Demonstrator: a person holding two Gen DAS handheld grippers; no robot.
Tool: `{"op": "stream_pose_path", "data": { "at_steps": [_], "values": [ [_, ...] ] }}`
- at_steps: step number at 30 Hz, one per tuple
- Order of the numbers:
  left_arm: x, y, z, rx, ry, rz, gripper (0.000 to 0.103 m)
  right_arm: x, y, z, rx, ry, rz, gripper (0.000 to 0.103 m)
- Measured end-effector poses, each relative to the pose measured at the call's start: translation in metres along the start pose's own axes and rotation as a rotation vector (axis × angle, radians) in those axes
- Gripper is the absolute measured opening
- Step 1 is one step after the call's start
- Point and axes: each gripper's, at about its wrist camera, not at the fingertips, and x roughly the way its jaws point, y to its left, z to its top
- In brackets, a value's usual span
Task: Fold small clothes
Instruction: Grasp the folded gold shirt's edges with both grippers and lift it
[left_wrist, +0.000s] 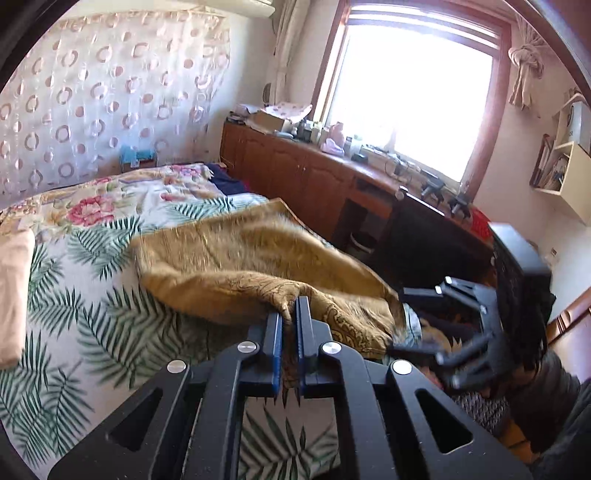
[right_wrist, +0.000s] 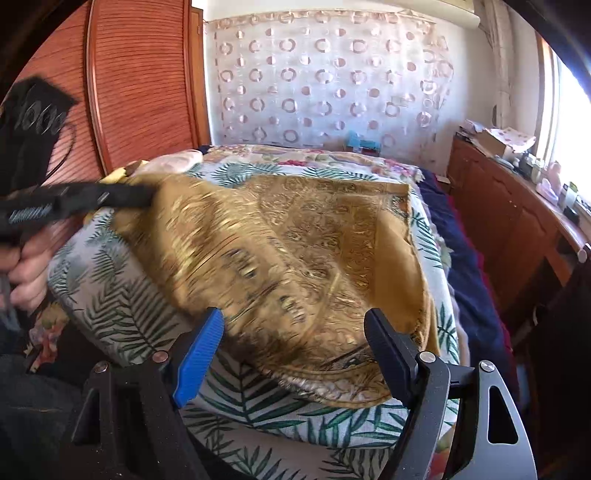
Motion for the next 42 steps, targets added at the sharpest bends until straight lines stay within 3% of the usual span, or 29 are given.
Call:
{"op": "stream_pose_path", "data": {
  "at_steps": [9, 13, 17, 18, 20, 21, 22, 31, 42],
  "values": [
    [0.003, 0.010, 0.017, -0.031, -0.039, 0.015, 0.007, 0.006, 0.004, -0.004, -0.061, 0.017, -0.015, 0.080],
    [0.003, 0.020, 0.022, -0.054, -0.052, 0.021, 0.007, 0.031, -0.011, -0.001, -0.105, 0.044, -0.121, 0.080],
    [0.003, 0.029, 0.026, -0.070, -0.066, 0.026, 0.007, 0.041, -0.029, 0.011, -0.097, 0.049, -0.122, 0.078],
    [0.004, 0.032, 0.028, -0.072, -0.072, 0.029, 0.007, 0.041, -0.033, 0.016, -0.100, 0.037, -0.110, 0.060],
    [0.005, 0.035, 0.031, -0.075, -0.082, 0.041, 0.007, 0.040, -0.037, 0.025, -0.104, 0.019, -0.079, 0.039],
    [0.007, 0.038, 0.033, -0.077, -0.088, 0.052, 0.007, 0.039, -0.039, 0.031, -0.106, 0.006, -0.072, 0.030],
    [0.009, 0.043, 0.036, -0.080, -0.093, 0.065, 0.007, 0.038, -0.041, 0.039, -0.111, -0.010, -0.068, 0.027],
    [0.039, 0.096, 0.060, -0.147, -0.075, 0.149, 0.007, 0.070, -0.059, 0.114, -0.172, -0.089, -0.067, 0.025],
    [0.095, 0.142, 0.066, -0.174, 0.017, 0.190, 0.007, 0.164, -0.111, 0.150, -0.114, -0.022, 0.018, 0.025]
  ]
}}
